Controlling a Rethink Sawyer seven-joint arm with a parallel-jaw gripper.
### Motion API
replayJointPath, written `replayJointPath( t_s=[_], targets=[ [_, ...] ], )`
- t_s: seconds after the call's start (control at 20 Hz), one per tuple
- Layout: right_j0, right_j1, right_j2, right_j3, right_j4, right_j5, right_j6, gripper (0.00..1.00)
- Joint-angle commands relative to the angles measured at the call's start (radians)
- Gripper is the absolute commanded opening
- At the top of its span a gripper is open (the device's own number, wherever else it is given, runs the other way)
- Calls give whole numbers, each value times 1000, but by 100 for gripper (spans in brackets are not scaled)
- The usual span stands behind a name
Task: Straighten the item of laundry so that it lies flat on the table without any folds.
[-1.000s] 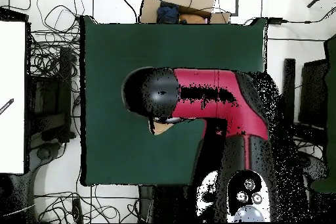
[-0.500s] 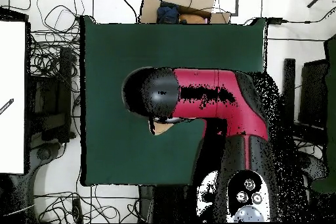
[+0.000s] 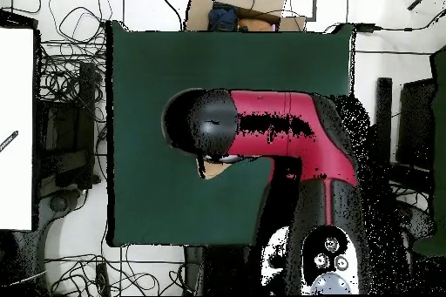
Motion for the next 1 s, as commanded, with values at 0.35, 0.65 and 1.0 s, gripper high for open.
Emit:
replayJointPath(
  t_s=[0.35, 0.65, 1.0],
  targets=[
    [-20, 2, 70, -2, 37, 53, -32, 0],
    [-51, 0, 76, 1, 53, 54, -59, 0],
    [-74, -3, 88, -7, 66, 77, -76, 0]
  ],
)
